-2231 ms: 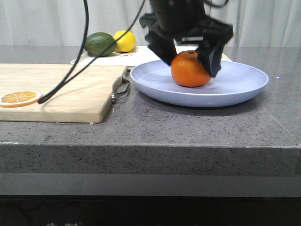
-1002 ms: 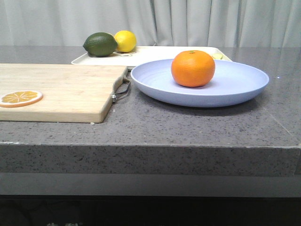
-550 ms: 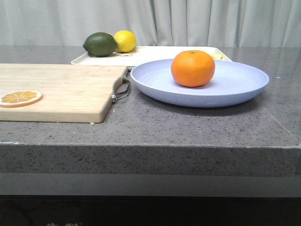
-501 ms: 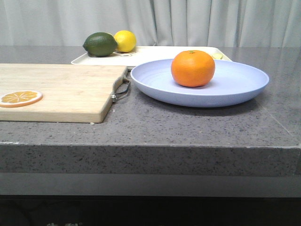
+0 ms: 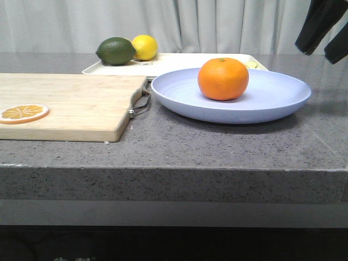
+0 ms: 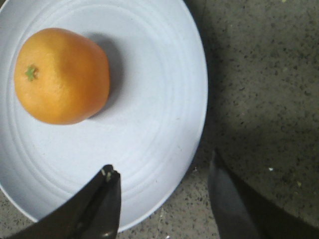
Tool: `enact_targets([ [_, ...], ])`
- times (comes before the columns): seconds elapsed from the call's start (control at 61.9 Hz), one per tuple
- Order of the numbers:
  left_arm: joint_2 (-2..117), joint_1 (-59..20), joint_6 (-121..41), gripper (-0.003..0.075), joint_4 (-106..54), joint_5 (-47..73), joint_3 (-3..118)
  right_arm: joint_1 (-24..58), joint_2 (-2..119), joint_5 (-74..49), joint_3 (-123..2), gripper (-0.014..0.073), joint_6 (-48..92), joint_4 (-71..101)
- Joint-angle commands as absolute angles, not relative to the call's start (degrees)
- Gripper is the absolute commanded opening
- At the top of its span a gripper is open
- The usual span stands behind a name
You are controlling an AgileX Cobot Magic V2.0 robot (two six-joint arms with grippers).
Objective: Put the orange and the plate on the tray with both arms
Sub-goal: 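Move the right gripper down to grip the rim of the blue plate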
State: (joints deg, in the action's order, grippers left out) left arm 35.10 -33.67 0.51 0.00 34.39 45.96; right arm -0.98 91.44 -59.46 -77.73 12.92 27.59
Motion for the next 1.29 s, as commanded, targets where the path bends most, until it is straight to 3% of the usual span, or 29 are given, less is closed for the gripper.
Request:
enact_targets([
  [0.0, 35.2, -33.5, 0.9, 0.0609, -0.4, 28.4, 47.4, -1.0, 91.8, -59.1, -81.0, 0.0411, 14.0, 30.0],
  [0.533, 35.2, -33.5, 0.9, 0.0610, 0.0, 27.9, 47.4, -1.0, 99.7, -59.3, -82.2, 0.0405, 16.2, 34.0],
  [1.277, 35.2, -33.5, 0.9, 0.0609, 0.0, 27.9, 47.4, -1.0, 100.4, -59.4, -82.2, -0.0074, 16.7, 34.3],
])
